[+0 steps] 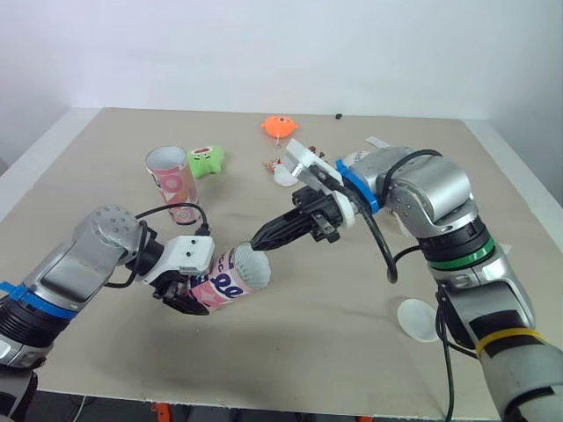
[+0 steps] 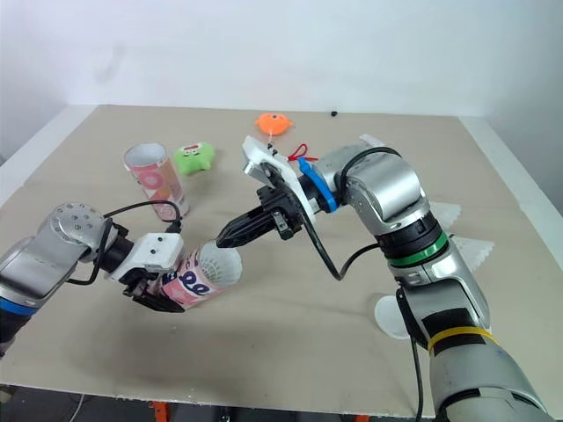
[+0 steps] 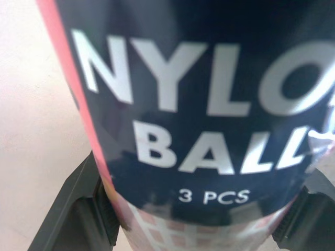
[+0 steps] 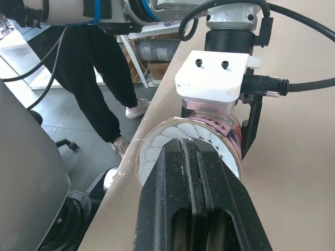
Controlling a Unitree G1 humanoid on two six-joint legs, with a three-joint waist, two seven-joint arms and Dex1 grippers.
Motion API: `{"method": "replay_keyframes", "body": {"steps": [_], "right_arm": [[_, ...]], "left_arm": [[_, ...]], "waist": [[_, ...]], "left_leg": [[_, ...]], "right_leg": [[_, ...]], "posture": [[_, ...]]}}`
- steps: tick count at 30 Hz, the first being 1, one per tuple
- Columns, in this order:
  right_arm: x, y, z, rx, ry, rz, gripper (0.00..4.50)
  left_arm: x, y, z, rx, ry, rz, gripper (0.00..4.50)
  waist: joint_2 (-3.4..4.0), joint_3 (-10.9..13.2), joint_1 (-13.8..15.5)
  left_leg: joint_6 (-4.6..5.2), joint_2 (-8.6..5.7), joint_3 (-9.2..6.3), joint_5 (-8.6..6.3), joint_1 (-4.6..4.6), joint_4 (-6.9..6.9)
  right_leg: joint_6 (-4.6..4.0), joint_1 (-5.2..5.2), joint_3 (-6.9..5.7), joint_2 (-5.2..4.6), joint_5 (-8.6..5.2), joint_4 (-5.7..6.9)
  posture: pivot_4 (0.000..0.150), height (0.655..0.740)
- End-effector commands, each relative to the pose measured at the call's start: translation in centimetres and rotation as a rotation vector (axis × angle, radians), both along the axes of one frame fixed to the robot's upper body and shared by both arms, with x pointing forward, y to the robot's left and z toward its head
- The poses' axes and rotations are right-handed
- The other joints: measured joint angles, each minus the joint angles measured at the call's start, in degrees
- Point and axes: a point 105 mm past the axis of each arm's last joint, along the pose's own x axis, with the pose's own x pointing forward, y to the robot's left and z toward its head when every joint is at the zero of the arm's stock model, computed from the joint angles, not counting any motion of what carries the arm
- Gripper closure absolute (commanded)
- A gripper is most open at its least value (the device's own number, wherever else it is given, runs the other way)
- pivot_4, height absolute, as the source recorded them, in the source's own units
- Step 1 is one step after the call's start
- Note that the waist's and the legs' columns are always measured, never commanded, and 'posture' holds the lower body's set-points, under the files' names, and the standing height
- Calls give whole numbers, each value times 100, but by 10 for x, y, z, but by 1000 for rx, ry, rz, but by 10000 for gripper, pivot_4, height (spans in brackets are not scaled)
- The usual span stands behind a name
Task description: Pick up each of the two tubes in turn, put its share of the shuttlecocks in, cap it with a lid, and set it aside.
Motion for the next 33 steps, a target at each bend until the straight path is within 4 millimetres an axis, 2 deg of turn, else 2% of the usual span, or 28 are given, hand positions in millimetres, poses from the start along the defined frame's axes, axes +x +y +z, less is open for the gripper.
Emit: {"method": "replay_keyframes", "body": {"steps": [1, 4, 10, 17, 21, 23, 26, 28, 30, 33], "right_arm": [[-12, 4, -6, -20, -26, 54, 43819], [-21, 11, -25, -69, -12, 91, 43819], [-16, 36, -43, -102, 3, 82, 43819], [-14, 54, -47, -102, 18, 88, 43819], [-15, 57, -45, -90, 28, 91, 43819], [-14, 53, -42, -85, 28, 89, 43819], [-6, 31, -12, -16, 47, 61, 43819], [-5, 22, 0, 17, 54, 58, 43819], [-10, 4, 12, 30, 1, 69, 43819], [-19, -16, 19, 25, -61, 71, 43819]], "left_arm": [[3, -2, -5, 8, -2, 0, 14282], [4, -2, -4, 9, -6, 0, 14282], [3, -1, -4, 7, -7, 8, 14282], [1, -1, -4, 1, -8, 24, 14282], [0, -2, -5, -8, -10, 29, 14282], [1, -4, -4, -15, -15, 29, 14282], [1, -6, -3, -32, -25, 23, 14282], [2, -7, -3, -37, -29, 21, 14282], [2, -8, -2, -44, -32, 20, 14282], [3, -9, -2, -52, -44, 19, 14282]], "waist": [[0, 0, 0], [0, 0, 0], [0, 0, -3], [1, 0, -3], [1, 0, -3], [1, 0, -3], [1, 1, 9], [1, 2, 13], [1, 1, 20], [1, 1, 25]], "left_leg": [[0, -1, 1, 0, 0, 0], [0, -3, 1, 0, -1, 0], [1, 0, 1, 1, -1, 1], [0, 0, 1, 1, -3, -2], [0, 1, 0, 1, -2, -2], [0, 1, 0, 1, -2, -2], [-1, 0, -1, 2, -2, 0], [-2, -7, 0, 3, -6, 1], [-2, -15, 5, 3, -6, 2], [-2, -22, -3, 3, -10, 1]], "right_leg": [[1, 0, 1, -3, 0, 0], [1, 0, 1, -5, 0, 0], [0, -3, -1, -1, 3, 0], [-2, -5, -1, -2, 0, 0], [-2, -4, -2, 0, 0, 0], [-2, -4, -2, 0, 1, 0], [-1, -4, -2, -2, 2, 0], [3, -3, -2, -11, 3, 0], [6, -2, -1, -25, 4, -1], [8, 3, -2, -40, 3, -7]], "posture": [[1500, 7323], [1500, 7323], [1500, 7323], [1500, 7323], [1500, 7323], [1500, 7323], [1500, 7323], [1500, 7323], [1500, 7323], [1500, 7323]]}}
